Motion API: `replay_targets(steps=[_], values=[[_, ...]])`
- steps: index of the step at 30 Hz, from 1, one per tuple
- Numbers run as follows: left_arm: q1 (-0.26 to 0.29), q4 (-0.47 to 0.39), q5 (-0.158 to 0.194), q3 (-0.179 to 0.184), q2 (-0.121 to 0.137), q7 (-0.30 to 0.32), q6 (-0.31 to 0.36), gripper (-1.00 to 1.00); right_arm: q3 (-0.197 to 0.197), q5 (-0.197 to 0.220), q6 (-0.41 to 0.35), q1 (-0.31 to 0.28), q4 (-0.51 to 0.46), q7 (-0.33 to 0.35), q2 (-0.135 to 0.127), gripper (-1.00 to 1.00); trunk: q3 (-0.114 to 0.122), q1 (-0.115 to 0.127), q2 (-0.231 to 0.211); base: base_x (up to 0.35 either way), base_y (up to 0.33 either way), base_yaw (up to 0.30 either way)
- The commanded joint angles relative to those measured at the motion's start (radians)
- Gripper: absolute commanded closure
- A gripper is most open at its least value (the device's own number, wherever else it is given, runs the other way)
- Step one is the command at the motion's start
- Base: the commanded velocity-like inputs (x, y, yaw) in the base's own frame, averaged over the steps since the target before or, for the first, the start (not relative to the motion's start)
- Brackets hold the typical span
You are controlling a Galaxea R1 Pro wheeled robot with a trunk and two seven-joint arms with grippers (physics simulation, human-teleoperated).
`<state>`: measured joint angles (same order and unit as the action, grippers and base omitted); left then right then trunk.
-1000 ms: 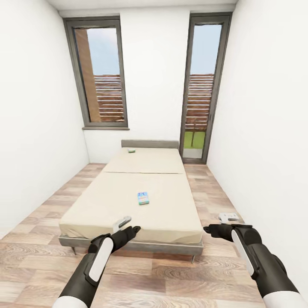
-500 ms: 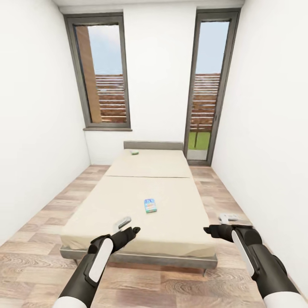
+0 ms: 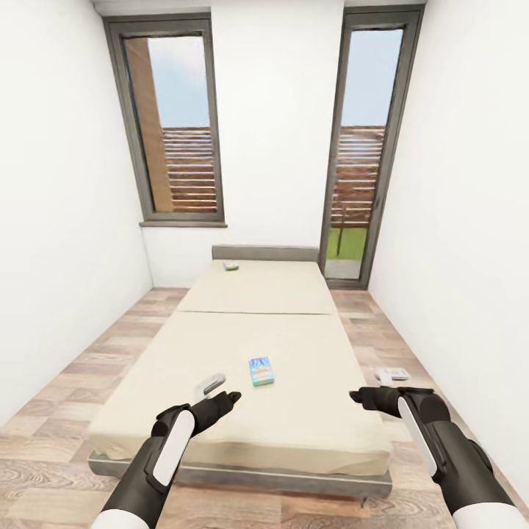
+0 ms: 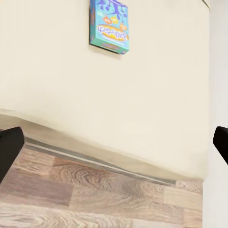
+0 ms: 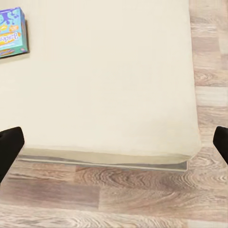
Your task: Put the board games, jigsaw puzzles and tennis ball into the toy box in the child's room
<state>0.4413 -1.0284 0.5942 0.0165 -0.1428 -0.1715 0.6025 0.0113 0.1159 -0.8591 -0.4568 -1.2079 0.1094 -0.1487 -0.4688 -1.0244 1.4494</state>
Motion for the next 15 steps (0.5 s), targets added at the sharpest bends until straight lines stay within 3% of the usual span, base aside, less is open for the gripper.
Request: replay_targets(steps=[1,7,15], values=[[0.001,-0.001,0.011,0.001,0.0,-0.009,0.003,-1.0,0.001,0.005,-0.005,-0.001,-0.001,0.001,0.0,-1.0,-0.001,-0.001,0.001,0.332,0.019,0.0],[0.001,0.007,0.011,-0.001,0.0,-0.009,0.003,-1.0,0.002,0.004,-0.005,-0.001,-0.001,0.0,0.002,-1.0,-0.001,-0.001,0.001,0.312,0.105,0.0],[0.001,0.015,0.012,-0.002,0.0,-0.008,0.003,-1.0,0.002,0.004,-0.005,-0.001,-0.001,0.001,0.0,-1.0,-0.001,-0.001,0.001,0.238,0.23,0.0]])
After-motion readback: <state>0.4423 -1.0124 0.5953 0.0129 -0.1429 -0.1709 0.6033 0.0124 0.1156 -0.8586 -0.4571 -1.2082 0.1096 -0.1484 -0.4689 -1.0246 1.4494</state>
